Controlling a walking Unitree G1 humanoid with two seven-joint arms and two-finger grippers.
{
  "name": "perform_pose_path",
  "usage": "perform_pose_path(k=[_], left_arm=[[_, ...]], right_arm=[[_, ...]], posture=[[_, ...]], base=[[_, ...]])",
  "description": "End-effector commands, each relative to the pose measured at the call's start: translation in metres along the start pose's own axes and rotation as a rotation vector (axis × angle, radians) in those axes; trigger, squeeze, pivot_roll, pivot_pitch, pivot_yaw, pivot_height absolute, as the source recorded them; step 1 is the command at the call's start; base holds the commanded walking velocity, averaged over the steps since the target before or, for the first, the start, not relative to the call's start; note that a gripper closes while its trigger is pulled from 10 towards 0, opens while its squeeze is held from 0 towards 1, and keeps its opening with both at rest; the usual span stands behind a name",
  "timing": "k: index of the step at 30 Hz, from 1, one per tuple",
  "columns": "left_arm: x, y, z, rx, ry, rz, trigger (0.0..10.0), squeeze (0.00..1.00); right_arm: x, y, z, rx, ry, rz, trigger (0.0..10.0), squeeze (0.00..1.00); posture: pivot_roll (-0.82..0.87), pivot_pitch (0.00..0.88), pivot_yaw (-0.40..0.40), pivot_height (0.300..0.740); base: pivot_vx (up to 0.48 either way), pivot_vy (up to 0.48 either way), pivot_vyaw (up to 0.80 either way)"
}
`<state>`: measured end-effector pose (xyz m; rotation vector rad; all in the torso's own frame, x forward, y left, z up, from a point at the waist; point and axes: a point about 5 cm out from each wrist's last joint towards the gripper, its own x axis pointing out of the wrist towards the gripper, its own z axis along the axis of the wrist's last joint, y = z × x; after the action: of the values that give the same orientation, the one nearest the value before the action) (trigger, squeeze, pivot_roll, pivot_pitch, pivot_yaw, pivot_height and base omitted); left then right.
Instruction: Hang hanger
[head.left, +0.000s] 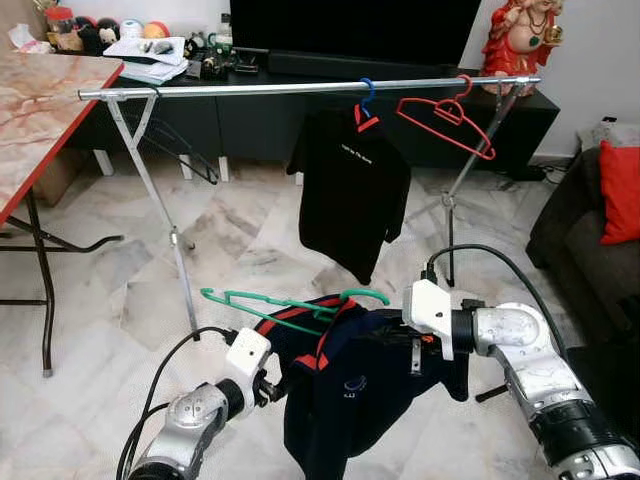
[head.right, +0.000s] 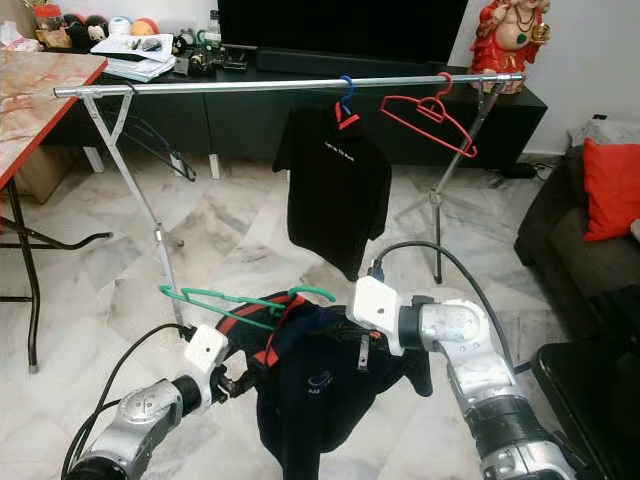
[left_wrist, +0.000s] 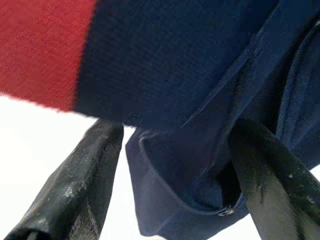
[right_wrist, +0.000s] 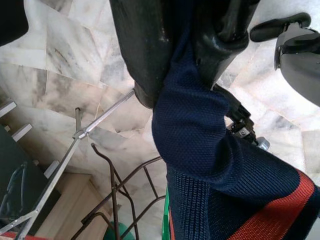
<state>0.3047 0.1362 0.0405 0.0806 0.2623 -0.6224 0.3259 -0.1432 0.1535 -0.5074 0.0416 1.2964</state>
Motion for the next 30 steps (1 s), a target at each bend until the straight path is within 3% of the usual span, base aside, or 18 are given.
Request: perform_pose_path(k=[1, 2, 3, 30], left_arm=[[0.0006, -0.0016, -0.0019, -0.021, -0.007, -0.003, 3.6, 0.0], [0.0007, -0.0018, -0.0018, -0.023, -0.009, -0.004, 2.7, 0.0], [0.0008, -0.002, -0.0017, -0.025, -0.013, -0.006, 0.0, 0.0], [0.003, -0.0047, -0.0019, -0.016, -0.035, -0.018, 0.0, 0.0]], right_arm=[[-0.0018, 0.0006, 0.0044, -0.017, -0.014, 0.0, 0.0, 0.0], [-0.002, 0.0008, 0.0041, -0.016, -0.013, 0.0, 0.0, 0.0], [-0.0022, 0.0011, 0.0038, -0.016, -0.012, 0.001, 0.0, 0.0], [0.0019, 0.001, -0.0017, 0.006, 0.015, -0.028, 0.0, 0.0]], posture=[[0.0, 0.087, -0.107, 0.74], [0.0, 0.087, -0.107, 0.74], [0.0, 0.083, -0.107, 0.74], [0.0, 0.084, -0.113, 0.74]], base=[[0.0, 0.0, 0.0], [0.0, 0.0, 0.0], [0.0, 0.0, 0.0], [0.0, 0.0, 0.0]])
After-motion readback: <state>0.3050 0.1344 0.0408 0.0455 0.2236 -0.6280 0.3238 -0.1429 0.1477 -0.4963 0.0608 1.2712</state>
